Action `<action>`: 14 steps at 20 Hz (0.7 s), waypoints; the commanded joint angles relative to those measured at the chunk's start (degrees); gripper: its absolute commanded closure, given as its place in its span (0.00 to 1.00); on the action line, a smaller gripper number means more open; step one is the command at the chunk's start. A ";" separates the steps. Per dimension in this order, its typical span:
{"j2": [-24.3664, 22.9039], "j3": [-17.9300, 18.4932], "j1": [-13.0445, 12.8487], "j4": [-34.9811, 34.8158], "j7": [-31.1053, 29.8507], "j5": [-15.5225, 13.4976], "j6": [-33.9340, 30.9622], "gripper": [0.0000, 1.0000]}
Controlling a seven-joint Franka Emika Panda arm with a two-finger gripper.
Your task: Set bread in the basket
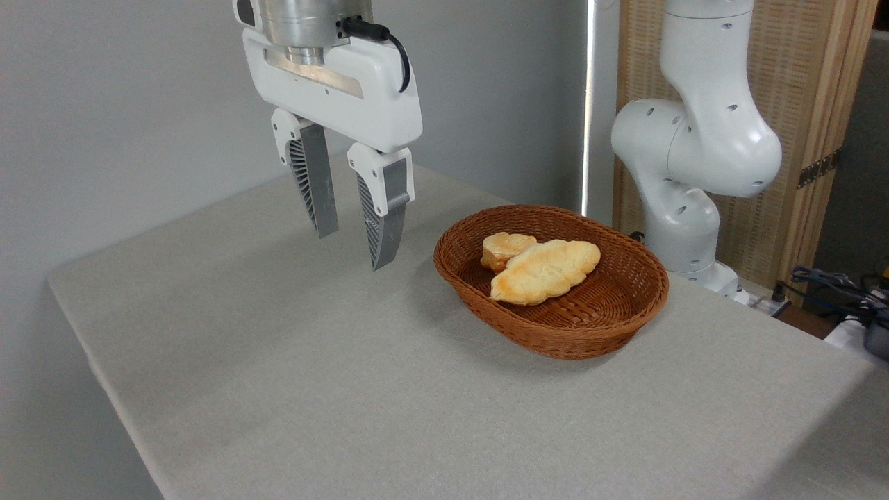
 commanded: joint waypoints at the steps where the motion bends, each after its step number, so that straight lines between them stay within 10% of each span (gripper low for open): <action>1: 1.06 0.16 -0.28 1.08 -1.55 -0.62 0.09 0.00; 14: 1.06 1.04 -2.57 1.00 -1.38 3.25 -1.66 0.00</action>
